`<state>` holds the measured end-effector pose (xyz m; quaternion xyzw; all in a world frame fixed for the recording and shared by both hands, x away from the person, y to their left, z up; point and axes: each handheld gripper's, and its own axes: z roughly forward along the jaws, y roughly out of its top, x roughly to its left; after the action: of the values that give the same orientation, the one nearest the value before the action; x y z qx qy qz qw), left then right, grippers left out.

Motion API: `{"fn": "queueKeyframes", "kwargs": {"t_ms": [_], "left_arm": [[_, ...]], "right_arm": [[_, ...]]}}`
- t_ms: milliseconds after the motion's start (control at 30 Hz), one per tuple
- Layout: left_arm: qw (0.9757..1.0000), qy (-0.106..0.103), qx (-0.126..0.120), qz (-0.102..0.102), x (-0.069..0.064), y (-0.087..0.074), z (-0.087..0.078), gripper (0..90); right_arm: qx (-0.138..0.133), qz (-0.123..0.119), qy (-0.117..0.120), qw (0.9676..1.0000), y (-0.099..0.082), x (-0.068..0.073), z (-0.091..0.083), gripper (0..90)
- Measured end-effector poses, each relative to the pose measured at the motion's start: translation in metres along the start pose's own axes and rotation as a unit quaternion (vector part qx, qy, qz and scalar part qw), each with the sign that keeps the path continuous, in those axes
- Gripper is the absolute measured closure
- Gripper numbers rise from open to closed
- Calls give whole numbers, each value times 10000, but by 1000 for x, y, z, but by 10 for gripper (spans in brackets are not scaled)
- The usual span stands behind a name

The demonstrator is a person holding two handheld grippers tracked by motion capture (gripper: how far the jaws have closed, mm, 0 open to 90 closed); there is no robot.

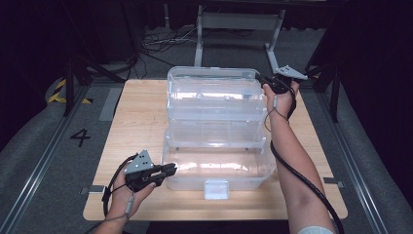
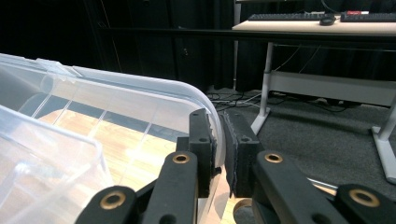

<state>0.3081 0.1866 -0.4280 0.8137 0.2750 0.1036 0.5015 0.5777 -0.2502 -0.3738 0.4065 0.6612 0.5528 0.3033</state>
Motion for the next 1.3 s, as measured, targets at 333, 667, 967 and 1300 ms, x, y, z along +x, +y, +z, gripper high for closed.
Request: {"fn": "queueKeyframes", "kwargs": {"t_ms": [333, 667, 967, 1300], "left_arm": [[10000, -7, -16, 1, 0, 0, 0, 808], [10000, -10, -26, 5, 0, 0, 0, 807], [10000, -1, -37, 18, 0, -1, 0, 805], [10000, 1, -52, 25, 0, -1, 0, 805]], "right_arm": [[138, 48, -1, 9999, -5, -3, 7, 829], [363, 115, -106, 9992, -11, -5, 15, 830], [507, 263, -134, 9983, -20, -8, 22, 831], [625, 416, -144, 9971, -26, -9, 27, 832]]}}
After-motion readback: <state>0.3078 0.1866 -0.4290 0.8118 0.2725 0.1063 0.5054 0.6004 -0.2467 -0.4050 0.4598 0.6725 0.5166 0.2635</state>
